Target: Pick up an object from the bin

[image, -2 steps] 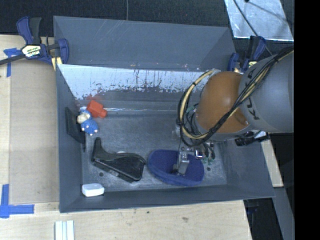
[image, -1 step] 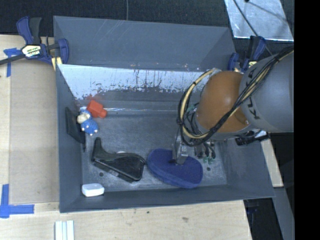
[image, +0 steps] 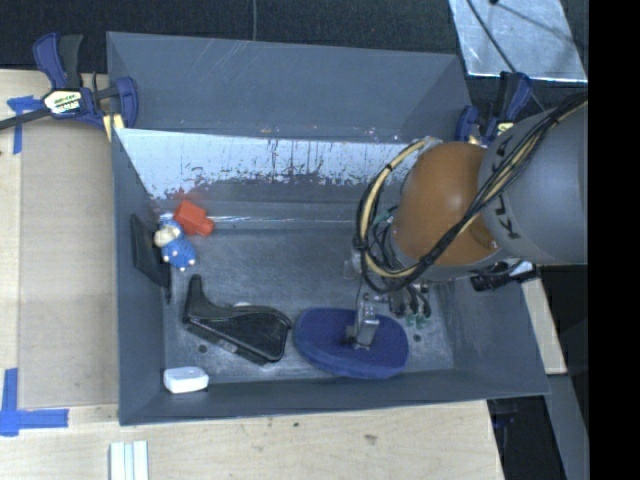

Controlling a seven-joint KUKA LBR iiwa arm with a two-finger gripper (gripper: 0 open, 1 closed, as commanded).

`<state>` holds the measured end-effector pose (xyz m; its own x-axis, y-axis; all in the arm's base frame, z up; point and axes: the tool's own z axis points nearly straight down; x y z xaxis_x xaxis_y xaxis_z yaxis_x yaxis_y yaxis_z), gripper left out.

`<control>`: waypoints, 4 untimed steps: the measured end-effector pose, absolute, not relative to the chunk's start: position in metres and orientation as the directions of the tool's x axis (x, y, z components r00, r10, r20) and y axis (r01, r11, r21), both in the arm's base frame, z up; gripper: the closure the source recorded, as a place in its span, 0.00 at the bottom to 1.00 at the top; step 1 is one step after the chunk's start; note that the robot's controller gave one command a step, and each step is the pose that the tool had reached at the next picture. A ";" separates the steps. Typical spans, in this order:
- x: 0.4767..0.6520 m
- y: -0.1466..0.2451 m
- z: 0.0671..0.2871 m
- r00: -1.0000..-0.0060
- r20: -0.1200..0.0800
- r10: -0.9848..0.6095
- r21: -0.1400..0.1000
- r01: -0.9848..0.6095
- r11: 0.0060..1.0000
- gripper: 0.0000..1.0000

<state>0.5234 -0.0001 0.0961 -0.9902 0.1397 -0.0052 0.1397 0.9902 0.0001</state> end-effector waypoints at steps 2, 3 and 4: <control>0.507 0.000 0.097 -1.000 -0.005 0.027 0.000 0.027 1.000 1.00; 0.506 -0.001 0.097 -1.000 -0.003 0.027 0.000 0.027 1.000 0.00; 0.507 0.000 0.097 -1.000 -0.004 0.026 0.000 0.026 1.000 1.00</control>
Offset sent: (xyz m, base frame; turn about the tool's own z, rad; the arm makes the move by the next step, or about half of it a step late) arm -0.0181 -0.0003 0.0002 -0.1128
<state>0.5070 -0.0004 0.0968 -0.9996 0.0265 -0.0045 0.0265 0.9997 0.0001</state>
